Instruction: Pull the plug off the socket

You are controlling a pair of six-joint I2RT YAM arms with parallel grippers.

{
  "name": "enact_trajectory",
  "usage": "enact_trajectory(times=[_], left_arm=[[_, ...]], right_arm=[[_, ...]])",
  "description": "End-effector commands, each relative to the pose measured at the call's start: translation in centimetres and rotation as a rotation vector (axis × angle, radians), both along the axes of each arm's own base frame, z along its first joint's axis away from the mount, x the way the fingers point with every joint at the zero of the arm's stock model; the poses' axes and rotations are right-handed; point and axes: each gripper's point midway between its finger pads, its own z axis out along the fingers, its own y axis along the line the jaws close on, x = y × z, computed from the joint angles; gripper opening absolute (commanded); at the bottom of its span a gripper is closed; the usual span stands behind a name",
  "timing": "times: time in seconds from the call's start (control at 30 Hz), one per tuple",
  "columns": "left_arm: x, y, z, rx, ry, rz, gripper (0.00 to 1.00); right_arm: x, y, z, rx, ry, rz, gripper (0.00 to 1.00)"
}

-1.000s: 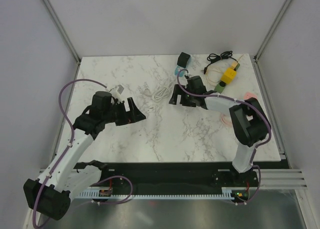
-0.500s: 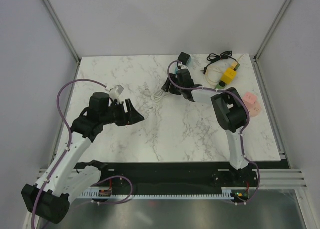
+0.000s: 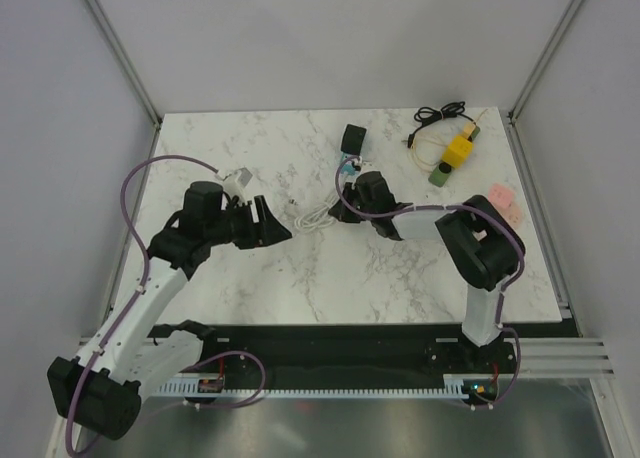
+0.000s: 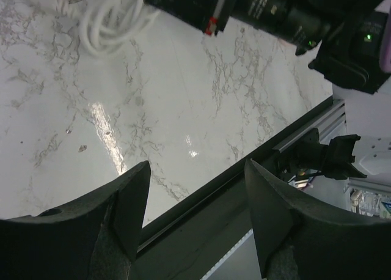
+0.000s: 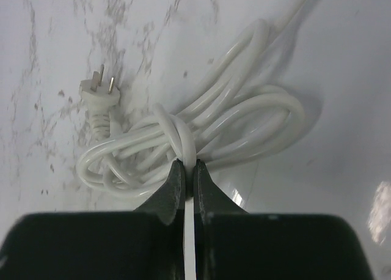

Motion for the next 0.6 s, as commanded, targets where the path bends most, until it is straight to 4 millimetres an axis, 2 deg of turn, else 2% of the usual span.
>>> enact_trajectory(times=[0.0,0.03,0.07,0.1,0.13,0.17,0.2,0.23,0.27,0.33,0.37,0.43,0.47,0.5,0.57], left_arm=[[1.0,-1.0,0.2,-0.037,-0.041,-0.041,0.71],[1.0,-1.3,0.3,-0.053,-0.037,-0.057,0.71],[1.2,-1.6,-0.2,-0.059,-0.011,-0.060,0.71],[1.3,-2.0,0.0,-0.080,-0.014,-0.075,0.71],[1.4,-2.2,-0.1,-0.091,-0.009,-0.083,0.71],[1.4,-2.5,-0.5,-0.101,0.012,-0.086,0.71],[1.6,-2.9,-0.2,-0.125,-0.002,-0.105,0.70],[1.6,-3.2,-0.4,-0.134,0.003,-0.111,0.70],[1.6,-3.3,-0.6,-0.145,0.013,-0.111,0.70],[1.9,-3.7,-1.0,-0.156,0.011,-0.117,0.70],[1.9,-3.7,-1.5,-0.158,0.024,-0.111,0.70],[2.2,-4.2,-2.0,-0.170,0.025,-0.117,0.70],[2.1,-4.3,-2.5,-0.176,0.042,-0.116,0.70],[2.1,-4.5,-2.8,-0.181,0.050,-0.121,0.70],[2.6,-4.9,-3.1,-0.194,0.054,-0.119,0.72]], right_arm=[[-7.1,2.6,1.0,0.027,0.011,0.181,0.00],[-9.2,1.8,-0.6,0.001,0.050,0.187,0.00],[-11.2,2.6,0.2,0.020,0.048,0.215,0.00],[-13.3,1.9,-1.1,0.005,0.076,0.224,0.00],[-14.5,1.8,-1.2,0.009,0.082,0.231,0.00],[-16.4,2.5,-0.2,0.036,0.076,0.256,0.00],[-17.5,2.5,-0.2,0.041,0.076,0.266,0.00],[-19.2,1.7,-1.1,0.025,0.099,0.273,0.01],[-20.5,2.0,-0.3,0.040,0.084,0.297,0.01],[-22.4,1.2,-0.9,0.018,0.114,0.321,0.04],[-22.9,1.1,0.0,0.022,0.095,0.328,0.05],[-23.8,-0.2,-0.4,-0.019,0.120,0.327,0.14],[-23.2,-0.7,0.7,-0.028,0.081,0.292,0.20],[-23.3,-2.0,0.2,-0.095,0.090,0.278,0.32],[-21.9,-2.8,2.7,-0.120,0.009,0.230,0.44]])
